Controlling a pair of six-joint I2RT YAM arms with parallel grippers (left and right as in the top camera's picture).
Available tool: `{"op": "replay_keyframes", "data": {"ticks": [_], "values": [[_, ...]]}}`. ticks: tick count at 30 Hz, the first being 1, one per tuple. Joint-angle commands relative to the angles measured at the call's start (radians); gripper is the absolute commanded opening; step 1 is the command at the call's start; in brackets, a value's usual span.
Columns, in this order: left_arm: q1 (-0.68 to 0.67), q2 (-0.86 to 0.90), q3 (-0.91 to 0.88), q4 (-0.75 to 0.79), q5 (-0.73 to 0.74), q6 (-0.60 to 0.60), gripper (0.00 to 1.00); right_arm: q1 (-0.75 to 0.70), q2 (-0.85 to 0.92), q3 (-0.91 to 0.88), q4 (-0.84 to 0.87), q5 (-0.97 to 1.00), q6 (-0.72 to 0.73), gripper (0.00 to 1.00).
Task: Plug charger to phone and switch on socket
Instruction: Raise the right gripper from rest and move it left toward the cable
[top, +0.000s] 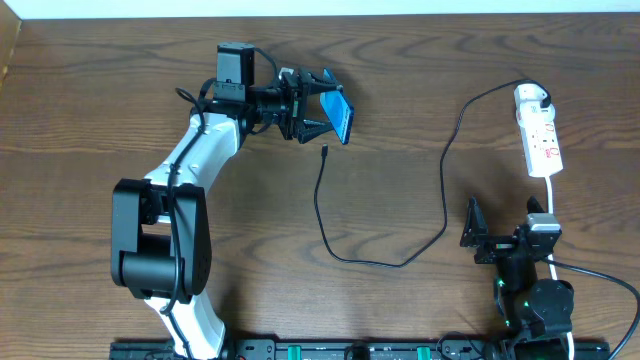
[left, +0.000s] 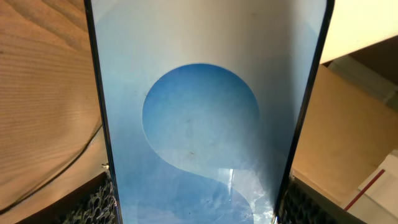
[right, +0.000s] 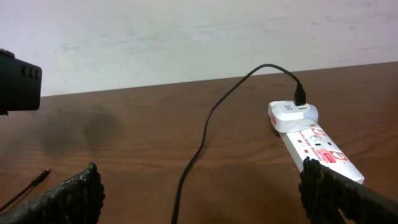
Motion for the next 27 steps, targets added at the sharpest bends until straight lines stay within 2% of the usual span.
{"op": "replay_keyframes", "data": {"ticks": [1, 19, 27], "values": [[-0.004, -0.034, 0.004, 0.009, 0.046, -0.039, 0.65, -0.006, -0.003, -0.002, -0.001, -0.002, -0.003, 0.99], [-0.004, -0.034, 0.004, 0.008, 0.076, -0.197, 0.66, -0.006, -0.001, -0.002, -0.002, 0.017, 0.001, 0.99], [-0.004, -0.034, 0.004, 0.008, 0.077, -0.223, 0.65, -0.006, 0.085, 0.017, -0.001, 0.017, 0.111, 0.99]]}}
